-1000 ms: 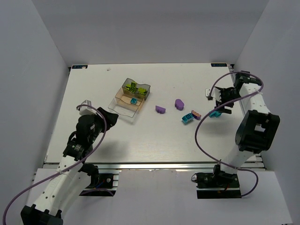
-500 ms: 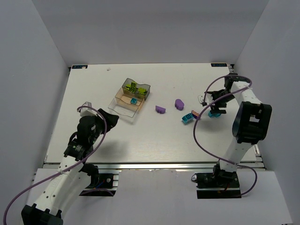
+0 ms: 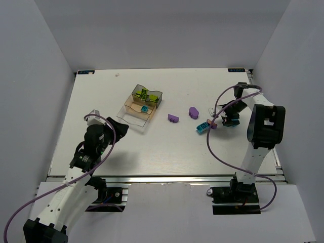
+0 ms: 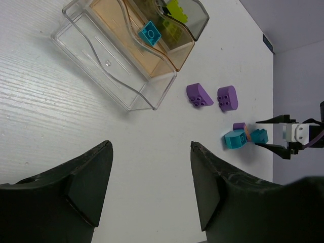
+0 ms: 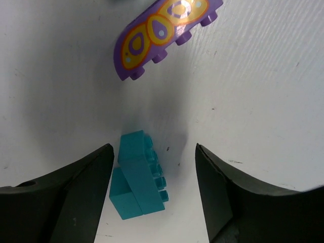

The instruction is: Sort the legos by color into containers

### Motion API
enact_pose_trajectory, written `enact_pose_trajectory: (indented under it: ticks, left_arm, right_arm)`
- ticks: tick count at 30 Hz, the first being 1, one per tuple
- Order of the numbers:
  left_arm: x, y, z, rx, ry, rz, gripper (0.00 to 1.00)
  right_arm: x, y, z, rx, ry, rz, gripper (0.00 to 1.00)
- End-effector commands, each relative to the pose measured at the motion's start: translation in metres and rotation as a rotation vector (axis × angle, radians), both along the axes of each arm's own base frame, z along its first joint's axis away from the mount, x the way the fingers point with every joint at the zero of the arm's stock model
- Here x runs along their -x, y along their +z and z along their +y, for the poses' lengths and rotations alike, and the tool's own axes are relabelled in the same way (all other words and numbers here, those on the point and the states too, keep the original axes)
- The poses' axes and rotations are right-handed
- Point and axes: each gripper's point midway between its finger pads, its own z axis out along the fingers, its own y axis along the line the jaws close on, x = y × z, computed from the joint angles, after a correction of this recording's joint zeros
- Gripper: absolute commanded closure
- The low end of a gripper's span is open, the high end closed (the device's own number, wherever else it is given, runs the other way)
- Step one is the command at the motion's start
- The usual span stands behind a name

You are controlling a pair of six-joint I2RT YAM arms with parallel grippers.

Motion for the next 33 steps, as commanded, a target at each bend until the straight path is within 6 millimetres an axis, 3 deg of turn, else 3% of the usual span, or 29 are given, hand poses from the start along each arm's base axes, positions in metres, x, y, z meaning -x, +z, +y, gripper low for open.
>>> enact_pose_trajectory:
  ticks: [1, 14, 17, 18, 20, 24, 26, 28, 29, 31, 32, 33]
  left_arm:
    - [-0.002, 0.005, -0.003, 0.012, -0.007, -0.015, 0.28]
    - [-0.005, 0.005, -0.005, 0.021, -0.011, -0.017, 0.28]
    - [-0.006, 0.006, -0.006, 0.027, -0.014, -0.020, 0.28]
    - [-0.006, 0.007, -0.007, 0.029, -0.016, -0.023, 0.28]
    - [-0.006, 0.007, -0.008, 0.031, -0.020, -0.025, 0.28]
    - [-0.008, 0.014, -0.013, 0.044, -0.046, -0.047, 0.28]
    - [-0.007, 0.018, -0.021, 0.069, -0.087, -0.055, 0.28]
    - [-0.007, 0.021, -0.029, 0.098, -0.118, -0.066, 0.28]
    - [-0.008, 0.028, -0.036, 0.126, -0.154, -0.088, 0.28]
    - [-0.010, 0.038, -0.046, 0.184, -0.186, -0.121, 0.27]
    - [-0.009, 0.037, -0.053, 0.209, -0.220, -0.108, 0.27]
    - [-0.009, 0.037, -0.058, 0.233, -0.232, -0.097, 0.27]
  right_arm:
    - [-0.012, -0.001, -0.012, 0.064, 0.037, -0.025, 0.30]
    - [-0.012, -0.007, -0.022, 0.124, 0.047, 0.000, 0.44]
    - [-0.009, -0.008, -0.022, 0.126, 0.047, 0.016, 0.57]
    - [-0.008, -0.008, -0.023, 0.129, 0.046, 0.021, 0.67]
    - [-0.005, -0.008, -0.023, 0.127, 0.044, 0.037, 0.77]
    - [-0.004, 0.003, -0.006, 0.046, 0.023, 0.029, 0.88]
    - [-0.010, 0.025, 0.010, -0.026, -0.041, 0.018, 0.91]
    - [-0.017, 0.052, 0.042, -0.187, -0.181, 0.043, 0.97]
    - [-0.030, 0.084, 0.064, -0.315, -0.226, 0.025, 1.00]
    - [-0.030, 0.120, 0.089, -0.458, -0.423, 0.122, 1.00]
    - [-0.043, 0.146, 0.104, -0.582, -0.485, 0.121, 1.00]
    - [-0.041, 0.161, 0.128, -0.646, -0.527, 0.171, 1.00]
